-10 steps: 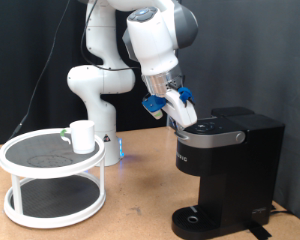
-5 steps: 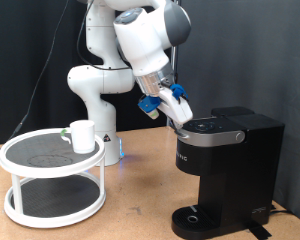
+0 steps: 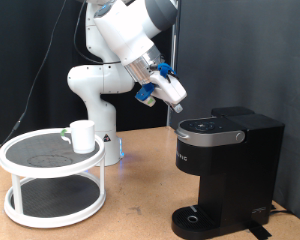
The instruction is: Make a cup of coffee with the keurig machine
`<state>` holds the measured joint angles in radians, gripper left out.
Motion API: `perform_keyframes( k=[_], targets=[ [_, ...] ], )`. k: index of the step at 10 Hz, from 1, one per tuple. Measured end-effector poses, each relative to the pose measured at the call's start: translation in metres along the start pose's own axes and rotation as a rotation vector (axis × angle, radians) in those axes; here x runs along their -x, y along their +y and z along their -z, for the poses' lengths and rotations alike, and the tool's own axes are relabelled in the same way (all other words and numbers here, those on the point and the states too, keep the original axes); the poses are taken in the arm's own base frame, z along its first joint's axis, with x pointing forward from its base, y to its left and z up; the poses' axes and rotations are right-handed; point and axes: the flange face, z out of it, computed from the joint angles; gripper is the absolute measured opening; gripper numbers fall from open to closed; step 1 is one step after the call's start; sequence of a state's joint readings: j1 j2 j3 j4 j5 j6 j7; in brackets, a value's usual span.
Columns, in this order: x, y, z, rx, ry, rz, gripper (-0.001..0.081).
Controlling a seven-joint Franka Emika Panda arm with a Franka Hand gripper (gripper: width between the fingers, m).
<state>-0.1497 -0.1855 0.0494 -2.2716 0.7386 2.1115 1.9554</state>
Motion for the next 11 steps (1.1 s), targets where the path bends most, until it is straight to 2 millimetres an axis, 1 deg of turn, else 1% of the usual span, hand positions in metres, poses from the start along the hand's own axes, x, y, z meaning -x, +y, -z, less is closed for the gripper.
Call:
perform_keyframes(
  k=[2, 4, 6, 8, 9, 11],
  targets=[
    [-0.004, 0.002, -0.002, 0.034, 0.007, -0.011, 0.0000],
    [-0.023, 0.008, 0.005, 0.116, 0.042, -0.078, 0.0000],
    [-0.045, 0.010, 0.015, 0.098, 0.055, -0.119, 0.0000],
    [-0.066, 0.014, 0.025, 0.030, 0.045, -0.074, 0.0000],
    [-0.074, 0.021, 0.031, 0.007, 0.035, -0.049, 0.0000],
    [-0.077, 0.022, 0.029, 0.035, 0.043, -0.061, 0.0000]
  ],
)
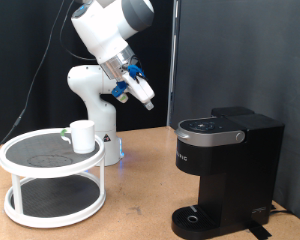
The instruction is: Make a cup of coffee with the keurig machine
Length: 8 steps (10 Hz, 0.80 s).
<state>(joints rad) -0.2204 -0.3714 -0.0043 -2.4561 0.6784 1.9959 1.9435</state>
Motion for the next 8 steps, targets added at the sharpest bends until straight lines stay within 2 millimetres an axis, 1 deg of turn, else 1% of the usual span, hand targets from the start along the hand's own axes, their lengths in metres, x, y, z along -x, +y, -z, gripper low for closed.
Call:
perform_keyframes(
  k=[1, 3, 4, 6, 8],
  targets=[
    [-0.006, 0.000, 0.005, -0.003, -0.009, -0.012, 0.0000],
    [-0.025, 0.005, 0.020, -0.011, -0.039, -0.028, 0.0000],
    [-0.036, 0.009, 0.027, -0.009, -0.032, -0.002, 0.0000],
    [-0.061, 0.017, 0.040, 0.064, 0.024, 0.073, 0.0000],
    [-0.084, 0.022, 0.054, 0.110, 0.053, 0.085, 0.0000]
  ],
)
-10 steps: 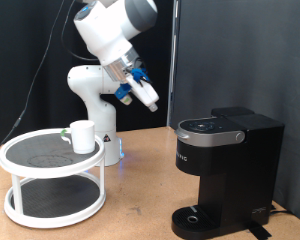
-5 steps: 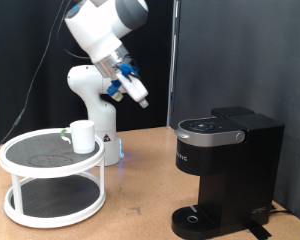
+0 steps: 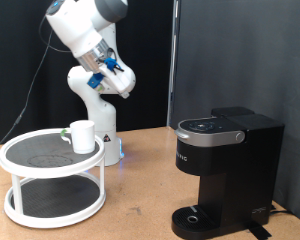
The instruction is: Make a cup of coffee with the keurig machine
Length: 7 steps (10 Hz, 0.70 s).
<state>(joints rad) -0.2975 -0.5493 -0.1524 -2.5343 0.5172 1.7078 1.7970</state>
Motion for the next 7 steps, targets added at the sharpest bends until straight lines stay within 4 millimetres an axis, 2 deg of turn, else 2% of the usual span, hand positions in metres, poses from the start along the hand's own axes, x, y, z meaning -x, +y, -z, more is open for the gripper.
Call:
perform_keyframes(
  k=[1, 4, 7],
  targets=[
    [-0.008, 0.006, 0.003, -0.002, -0.012, -0.007, 0.0000],
    [-0.011, 0.003, 0.010, -0.053, -0.078, -0.061, 0.0000],
    [-0.047, 0.013, 0.035, -0.122, -0.139, -0.126, 0.0000]
  ],
)
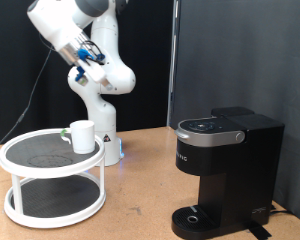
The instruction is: Make a cup of coffee with the keurig machine
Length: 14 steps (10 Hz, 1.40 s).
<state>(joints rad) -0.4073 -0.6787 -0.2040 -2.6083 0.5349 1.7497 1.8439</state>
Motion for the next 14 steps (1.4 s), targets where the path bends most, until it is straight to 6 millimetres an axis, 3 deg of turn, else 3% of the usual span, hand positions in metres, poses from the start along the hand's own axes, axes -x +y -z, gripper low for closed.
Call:
perform_keyframes(
  k=[5, 8, 10, 14],
  targets=[
    [-0.066, -0.010, 0.044, -0.024, 0.102, -0.031, 0.0000],
    [-0.091, -0.019, 0.062, -0.019, 0.065, 0.011, 0.0000],
    [-0.100, -0.028, 0.057, -0.016, 0.057, 0.020, 0.0000],
    [-0.118, -0.050, 0.018, -0.050, 0.076, 0.025, 0.0000]
  ],
)
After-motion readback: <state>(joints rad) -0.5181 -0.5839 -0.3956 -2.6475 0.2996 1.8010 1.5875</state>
